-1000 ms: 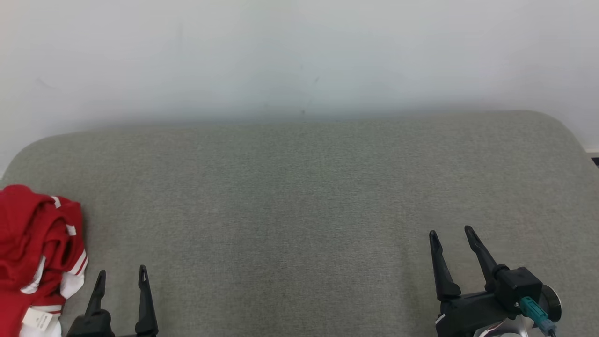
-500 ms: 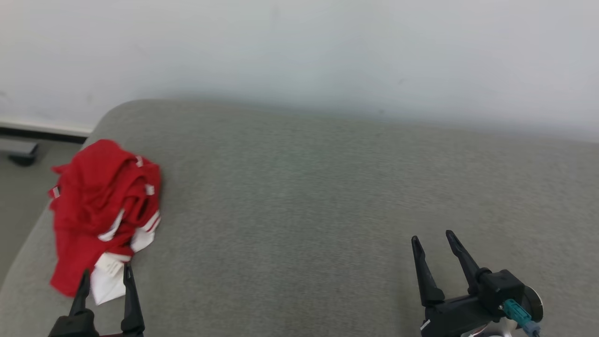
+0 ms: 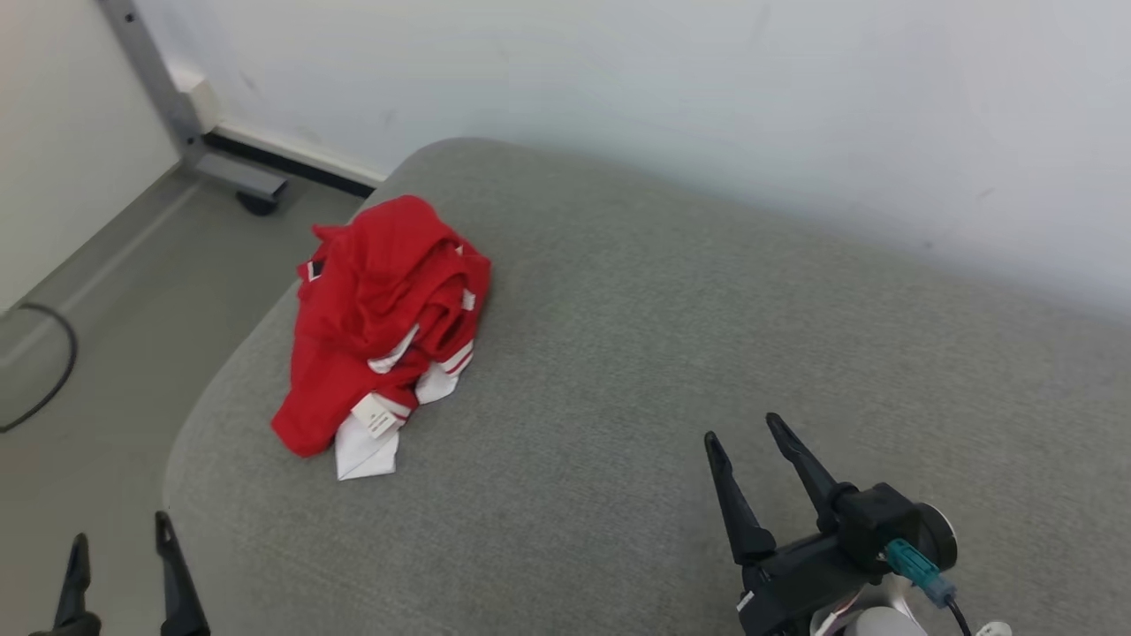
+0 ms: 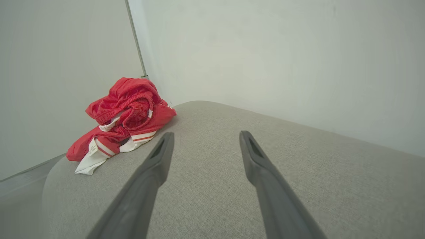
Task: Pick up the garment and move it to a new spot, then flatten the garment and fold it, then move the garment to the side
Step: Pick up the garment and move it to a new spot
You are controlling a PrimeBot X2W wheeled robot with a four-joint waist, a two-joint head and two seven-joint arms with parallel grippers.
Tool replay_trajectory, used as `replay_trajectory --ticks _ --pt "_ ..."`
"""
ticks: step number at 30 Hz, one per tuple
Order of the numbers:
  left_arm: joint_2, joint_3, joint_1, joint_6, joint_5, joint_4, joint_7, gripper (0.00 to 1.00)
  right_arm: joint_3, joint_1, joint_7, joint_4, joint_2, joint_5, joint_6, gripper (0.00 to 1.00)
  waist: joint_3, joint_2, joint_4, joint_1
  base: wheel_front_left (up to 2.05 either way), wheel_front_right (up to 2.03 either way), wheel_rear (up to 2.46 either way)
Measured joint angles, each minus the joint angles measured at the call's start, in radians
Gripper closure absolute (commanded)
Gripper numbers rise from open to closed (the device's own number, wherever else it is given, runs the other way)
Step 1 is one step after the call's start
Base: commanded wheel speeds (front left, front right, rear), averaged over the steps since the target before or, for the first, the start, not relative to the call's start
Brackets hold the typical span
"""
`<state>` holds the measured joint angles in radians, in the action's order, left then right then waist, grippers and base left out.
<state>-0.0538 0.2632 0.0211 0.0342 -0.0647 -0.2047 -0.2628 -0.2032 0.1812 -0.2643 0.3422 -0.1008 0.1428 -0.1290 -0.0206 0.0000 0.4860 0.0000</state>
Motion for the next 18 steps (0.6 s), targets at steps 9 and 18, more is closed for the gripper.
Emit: replay_trajectory --ticks 9,18 --pt "0.002 -0.010 -0.033 -0.040 -0.056 0.040 0.000 0.00 -0.054 0.044 0.000 0.026 -0.029 0.029 0.000 0.00 -0.050 0.0000 0.055 0.0001 0.00 0.00 0.00" --pt "0.002 -0.028 0.035 -0.001 -0.066 -0.014 0.000 0.00 0.010 0.018 0.000 0.002 -0.053 0.024 0.000 0.00 -0.076 0.0001 0.052 0.0001 0.00 0.00 0.00"
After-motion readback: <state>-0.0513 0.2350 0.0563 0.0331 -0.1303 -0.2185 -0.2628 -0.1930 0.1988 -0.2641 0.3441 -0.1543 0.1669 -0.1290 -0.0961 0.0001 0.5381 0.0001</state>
